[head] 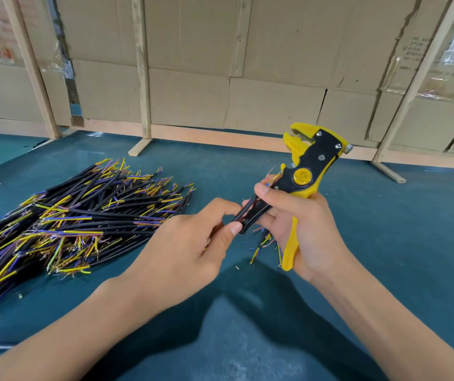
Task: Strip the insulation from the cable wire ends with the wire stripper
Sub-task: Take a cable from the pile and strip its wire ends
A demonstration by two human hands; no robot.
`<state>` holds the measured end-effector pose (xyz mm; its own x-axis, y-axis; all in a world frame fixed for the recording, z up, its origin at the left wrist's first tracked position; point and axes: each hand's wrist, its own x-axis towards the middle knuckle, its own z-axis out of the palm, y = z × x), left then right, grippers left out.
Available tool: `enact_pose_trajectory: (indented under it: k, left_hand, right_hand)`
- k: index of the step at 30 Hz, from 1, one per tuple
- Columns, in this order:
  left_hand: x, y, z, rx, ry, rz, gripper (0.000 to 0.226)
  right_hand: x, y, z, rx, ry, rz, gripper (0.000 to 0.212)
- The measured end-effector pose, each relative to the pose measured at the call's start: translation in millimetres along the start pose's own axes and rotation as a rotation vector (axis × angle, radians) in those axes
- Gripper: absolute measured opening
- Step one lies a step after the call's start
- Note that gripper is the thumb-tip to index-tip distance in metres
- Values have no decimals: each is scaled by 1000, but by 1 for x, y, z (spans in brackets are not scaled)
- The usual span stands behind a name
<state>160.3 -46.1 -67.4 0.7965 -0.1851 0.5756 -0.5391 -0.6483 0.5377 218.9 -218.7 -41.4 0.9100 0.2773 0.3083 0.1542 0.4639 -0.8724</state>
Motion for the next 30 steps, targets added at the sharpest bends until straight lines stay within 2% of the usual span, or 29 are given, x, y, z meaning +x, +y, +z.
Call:
enact_pose_trajectory:
  k: [3,5,11,20,24,26,30]
  left_hand:
    - [0,-1,4,-59,28,-40,9]
    - [2,-2,6,-95,107,-60,15]
    - [6,-2,0,-24,264,45,21]
    - [7,4,-8,-66,276,21,17]
    - [5,8,-4,-171,266,-27,12]
    - [5,11,-2,-241,305,-59,12]
    - [5,15,0,-290,367,-78,4]
  right_hand:
    - [-2,1,0,-95,17,6,7]
    - [-4,4,2,-175,10,4,13]
    - [-10,11,8,-233,4,15,2]
    - [-7,6,8,-169,-2,-58,5]
    - [-8,8,11,-195,20,-13,10]
    - [-9,9,13,-198,16,25,4]
    - [-12,11,18,-145,-23,128,7]
